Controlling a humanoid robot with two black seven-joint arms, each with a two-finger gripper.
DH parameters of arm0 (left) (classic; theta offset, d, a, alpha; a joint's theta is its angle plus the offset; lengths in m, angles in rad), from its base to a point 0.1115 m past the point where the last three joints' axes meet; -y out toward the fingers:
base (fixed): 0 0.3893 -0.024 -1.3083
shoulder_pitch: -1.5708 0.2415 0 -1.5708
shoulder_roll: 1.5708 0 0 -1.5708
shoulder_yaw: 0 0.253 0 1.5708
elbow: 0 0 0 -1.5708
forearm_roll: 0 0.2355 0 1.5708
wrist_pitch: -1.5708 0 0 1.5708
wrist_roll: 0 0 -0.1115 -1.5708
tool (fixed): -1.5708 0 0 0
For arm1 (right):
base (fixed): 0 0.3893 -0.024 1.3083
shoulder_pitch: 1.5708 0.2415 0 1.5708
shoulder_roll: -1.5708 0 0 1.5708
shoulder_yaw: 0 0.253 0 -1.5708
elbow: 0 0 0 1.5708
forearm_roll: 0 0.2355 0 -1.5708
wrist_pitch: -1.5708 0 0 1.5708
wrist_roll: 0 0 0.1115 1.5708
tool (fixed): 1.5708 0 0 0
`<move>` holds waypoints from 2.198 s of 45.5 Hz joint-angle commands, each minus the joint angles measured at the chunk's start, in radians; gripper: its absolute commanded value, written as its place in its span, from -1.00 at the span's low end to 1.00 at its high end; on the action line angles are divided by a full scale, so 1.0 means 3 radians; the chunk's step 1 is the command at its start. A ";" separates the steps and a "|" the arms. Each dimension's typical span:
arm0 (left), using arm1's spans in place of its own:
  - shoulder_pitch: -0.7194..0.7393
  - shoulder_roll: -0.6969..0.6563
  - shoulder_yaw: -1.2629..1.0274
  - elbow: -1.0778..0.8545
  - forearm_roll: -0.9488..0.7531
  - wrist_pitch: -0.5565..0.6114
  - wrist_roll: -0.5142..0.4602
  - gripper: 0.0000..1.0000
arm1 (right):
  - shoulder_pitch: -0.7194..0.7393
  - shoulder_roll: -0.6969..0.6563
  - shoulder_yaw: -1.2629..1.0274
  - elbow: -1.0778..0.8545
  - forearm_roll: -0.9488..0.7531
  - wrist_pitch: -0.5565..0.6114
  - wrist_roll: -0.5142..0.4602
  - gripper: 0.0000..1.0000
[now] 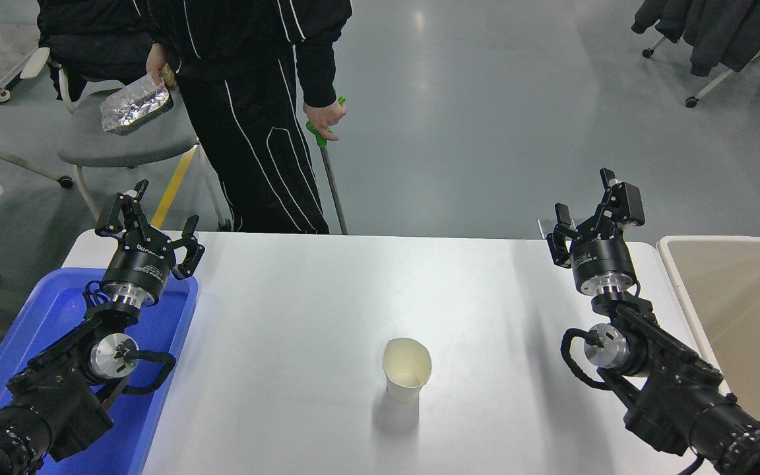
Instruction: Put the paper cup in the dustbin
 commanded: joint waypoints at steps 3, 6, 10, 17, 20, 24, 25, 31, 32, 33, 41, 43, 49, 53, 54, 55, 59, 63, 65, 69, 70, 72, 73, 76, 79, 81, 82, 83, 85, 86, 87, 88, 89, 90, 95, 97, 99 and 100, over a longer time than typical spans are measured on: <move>0.0000 0.0000 0.0000 0.0005 0.0000 0.0000 -0.0003 1.00 | 0.0005 0.0000 0.0010 0.0010 0.0000 0.0001 0.0007 0.99; 0.0000 0.0000 0.0000 0.0000 0.0000 0.0000 0.0002 1.00 | 0.0005 0.0000 0.0010 0.0000 0.0000 0.0001 0.0007 0.99; 0.0000 0.0000 0.0000 0.0000 0.0000 0.0000 0.0002 1.00 | 0.0000 -0.0010 0.0010 -0.0010 0.0000 0.0001 0.0007 0.99; 0.0000 0.0000 0.0000 0.0000 0.0000 0.0000 0.0002 1.00 | -0.0025 -0.0020 0.0005 -0.0015 0.0000 0.0001 0.0002 0.99; 0.0000 0.0000 0.0000 0.0000 0.0000 0.0000 0.0002 1.00 | -0.0025 -0.0020 -0.0001 -0.0015 0.0000 0.0001 0.0002 0.99; 0.0000 0.0000 0.0000 0.0000 0.0000 0.0000 0.0002 1.00 | -0.0020 -0.0026 -0.0016 -0.0015 0.0000 0.0001 0.0002 0.99; 0.0000 0.0000 0.0000 0.0000 0.0000 0.0000 -0.0003 1.00 | -0.0020 -0.0026 -0.0021 -0.0015 0.0000 0.0001 0.0002 0.99; 0.0000 0.0000 0.0000 0.0000 0.0000 0.0000 0.0002 1.00 | 0.0005 -0.0036 -0.0108 -0.0117 0.0000 -0.0020 0.0002 0.99; 0.0000 0.0000 0.0000 0.0000 0.0000 0.0000 0.0002 1.00 | 0.0011 -0.0036 -0.0128 -0.0148 0.0000 -0.0020 0.0002 0.99; 0.0000 0.0000 0.0000 0.0000 0.0000 0.0000 -0.0003 1.00 | 0.0026 -0.0036 -0.0184 -0.0194 -0.0005 -0.0020 -0.0003 0.99; 0.0000 0.0000 0.0000 0.0000 0.0000 0.0000 -0.0003 1.00 | 0.0230 -0.0036 -0.0481 -0.0332 0.0000 -0.0030 -0.0008 0.99; 0.0000 0.0000 0.0000 0.0000 0.0000 0.0000 -0.0003 1.00 | 0.0281 -0.0036 -0.0542 -0.0358 0.0000 -0.0035 -0.0013 0.99; 0.0000 0.0000 0.0000 0.0000 0.0000 0.0000 -0.0003 1.00 | 0.0481 -0.0036 -0.0782 -0.0552 -0.0015 -0.0040 -0.0024 0.99; 0.0000 0.0000 0.0000 0.0000 0.0000 0.0000 -0.0003 1.00 | 0.0700 -0.0031 -0.1145 -0.0695 -0.0046 -0.0040 -0.0034 0.99; 0.0000 0.0000 0.0000 0.0000 0.0000 0.0000 -0.0003 1.00 | 0.0757 -0.0031 -0.1262 -0.0731 -0.0046 -0.0040 -0.0044 0.99; 0.0000 0.0000 0.0000 0.0000 0.0000 0.0000 -0.0003 1.00 | 0.0818 -0.0026 -0.1405 -0.0762 -0.0051 -0.0040 -0.0054 0.99; 0.0000 0.0000 0.0000 0.0000 0.0000 0.0000 0.0002 1.00 | 0.1130 -0.0020 -0.1963 -0.0844 -0.0041 -0.0040 -0.0161 0.98; 0.0000 0.0000 0.0000 0.0000 0.0000 0.0000 -0.0003 1.00 | 0.1447 -0.0015 -0.2464 -0.0849 -0.0046 -0.0009 -0.0411 0.99; 0.0000 0.0000 0.0000 0.0000 0.0000 0.0000 -0.0003 1.00 | 0.1590 -0.0020 -0.2725 -0.0854 -0.0056 0.0011 -0.0585 0.99; 0.0000 0.0000 0.0000 0.0000 0.0000 0.0000 -0.0003 1.00 | 0.1907 -0.0005 -0.3302 -0.0849 -0.0056 0.0077 -0.0872 0.99; 0.0000 0.0000 0.0000 0.0000 0.0000 0.0000 -0.0003 1.00 | 0.1989 0.0000 -0.3456 -0.0839 -0.0051 0.0113 -0.0923 0.99; 0.0000 0.0000 0.0000 0.0000 0.0000 0.0000 -0.0003 1.00 | 0.2142 0.0015 -0.3742 -0.0823 -0.0051 0.0205 -0.1000 0.99; 0.0000 0.0000 0.0000 0.0000 0.0000 0.0000 0.0002 1.00 | 0.2214 0.0025 -0.3885 -0.0813 -0.0051 0.0256 -0.1031 0.98; 0.0000 0.0000 0.0000 0.0000 0.0000 0.0000 0.0002 1.00 | 0.2388 0.0087 -0.4279 -0.0788 -0.0056 0.0425 -0.1056 0.99; 0.0000 0.0000 0.0000 0.0000 0.0000 0.0000 0.0002 1.00 | 0.2536 0.0153 -0.4632 -0.0752 -0.0092 0.0609 -0.1056 0.99; 0.0000 0.0000 0.0000 0.0000 0.0000 0.0000 0.0002 1.00 | 0.2659 0.0194 -0.4893 -0.0721 -0.0265 0.0767 -0.1051 0.99; 0.0000 0.0000 0.0000 0.0000 0.0000 0.0000 0.0002 1.00 | 0.2685 0.0199 -0.4945 -0.0701 -0.0367 0.0808 -0.1051 0.99; 0.0000 0.0000 0.0000 0.0000 0.0000 0.0000 -0.0003 1.00 | 0.2710 0.0210 -0.4986 -0.0675 -0.0474 0.0849 -0.1051 0.98; 0.0000 0.0000 0.0000 0.0000 0.0000 0.0000 0.0002 1.00 | 0.2731 0.0230 -0.5052 -0.0624 -0.0710 0.0896 -0.1046 0.99; 0.0000 0.0000 0.0000 0.0000 0.0000 0.0000 0.0002 1.00 | 0.2741 0.0240 -0.5078 -0.0588 -0.0837 0.0906 -0.1041 0.99; 0.0000 0.0000 0.0000 0.0000 0.0000 0.0000 0.0002 1.00 | 0.2751 0.0255 -0.5093 -0.0532 -0.0985 0.0916 -0.1041 0.99; 0.0000 0.0000 0.0000 0.0000 0.0000 0.0000 0.0002 1.00 | 0.2767 0.0261 -0.5114 -0.0461 -0.1139 0.0931 -0.1041 0.99; 0.0000 0.0000 0.0000 0.0000 0.0000 0.0000 -0.0003 1.00 | 0.2797 0.0256 -0.5129 -0.0374 -0.1287 0.0937 -0.1041 0.99; 0.0000 0.0000 0.0000 0.0000 0.0000 0.0000 0.0002 1.00 | 0.2838 0.0251 -0.5139 -0.0287 -0.1435 0.0942 -0.1036 0.99; 0.0000 0.0000 0.0000 0.0000 0.0000 0.0000 0.0002 1.00 | 0.3012 0.0225 -0.5195 0.0163 -0.1952 0.0977 -0.1026 0.99; 0.0000 0.0000 0.0000 0.0000 0.0000 0.0000 0.0002 1.00 | 0.3073 0.0215 -0.5236 0.0326 -0.2075 0.0988 -0.1021 0.99; 0.0000 0.0000 0.0000 0.0000 0.0000 0.0000 0.0002 1.00 | 0.3135 0.0205 -0.5287 0.0480 -0.2178 0.0988 -0.1021 0.99; 0.0000 0.0000 0.0000 0.0000 0.0000 0.0000 -0.0003 1.00 | 0.3165 0.0205 -0.5318 0.0557 -0.2219 0.0988 -0.1021 0.99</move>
